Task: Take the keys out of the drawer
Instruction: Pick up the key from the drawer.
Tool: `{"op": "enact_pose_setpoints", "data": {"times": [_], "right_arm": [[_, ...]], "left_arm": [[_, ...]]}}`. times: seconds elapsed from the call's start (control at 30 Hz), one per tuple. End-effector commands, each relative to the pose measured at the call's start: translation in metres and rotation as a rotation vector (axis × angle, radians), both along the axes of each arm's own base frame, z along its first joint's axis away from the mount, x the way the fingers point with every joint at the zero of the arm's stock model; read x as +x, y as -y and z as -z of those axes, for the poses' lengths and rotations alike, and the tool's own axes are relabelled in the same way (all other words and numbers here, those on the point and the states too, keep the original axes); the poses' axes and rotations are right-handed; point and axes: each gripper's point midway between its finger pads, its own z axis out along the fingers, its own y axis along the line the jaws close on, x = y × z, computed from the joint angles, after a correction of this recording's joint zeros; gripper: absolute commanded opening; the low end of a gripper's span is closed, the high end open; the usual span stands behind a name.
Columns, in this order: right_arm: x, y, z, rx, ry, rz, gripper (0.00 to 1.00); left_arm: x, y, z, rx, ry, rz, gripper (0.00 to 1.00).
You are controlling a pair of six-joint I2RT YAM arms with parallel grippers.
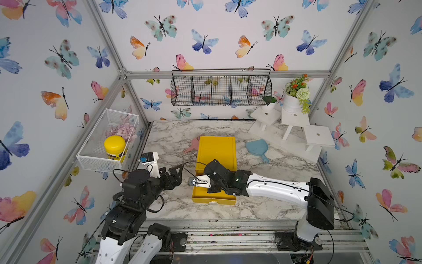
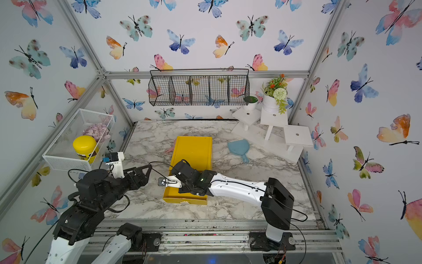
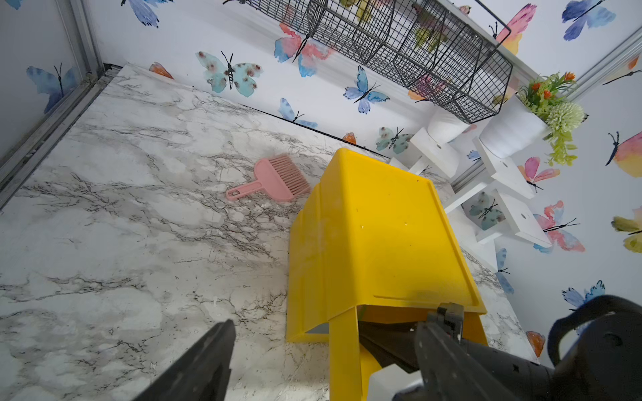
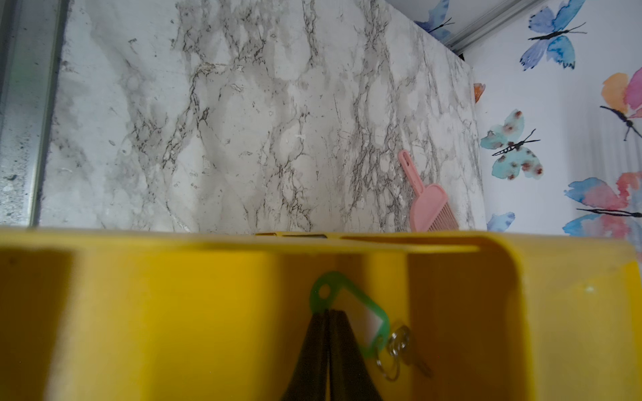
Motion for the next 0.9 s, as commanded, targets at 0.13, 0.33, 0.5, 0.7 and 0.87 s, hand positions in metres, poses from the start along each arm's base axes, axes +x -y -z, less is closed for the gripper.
{"op": "enact_pose_setpoints", "data": {"times": [0.13,0.33,0.5,0.7,0.87], "right_arm": [[-0.024,0.012,0.013,-0.074,-0.128,-0.043,0.08],[-0.027,0.009,-0.005,-0.028,-0.124,-0.063,0.08],[-0.005,-0.007,-0.022,0.022,-0.03,-0.012,0.08],[0.006,-0.019,-0.02,0.064,0.013,0.015,0.08],[0.012,-0.015,0.001,0.014,0.008,0.034,0.08]], "left_arm": [[0.003,0.002,-0.013,-0.013,0.039,0.009,0.86],[0.004,0.006,-0.017,-0.026,0.055,0.026,0.86],[0.005,0.008,-0.021,-0.03,0.059,0.034,0.86],[0.006,0.009,-0.024,-0.029,0.062,0.041,0.86],[0.009,0.009,-0.027,-0.025,0.068,0.039,0.86]]}}
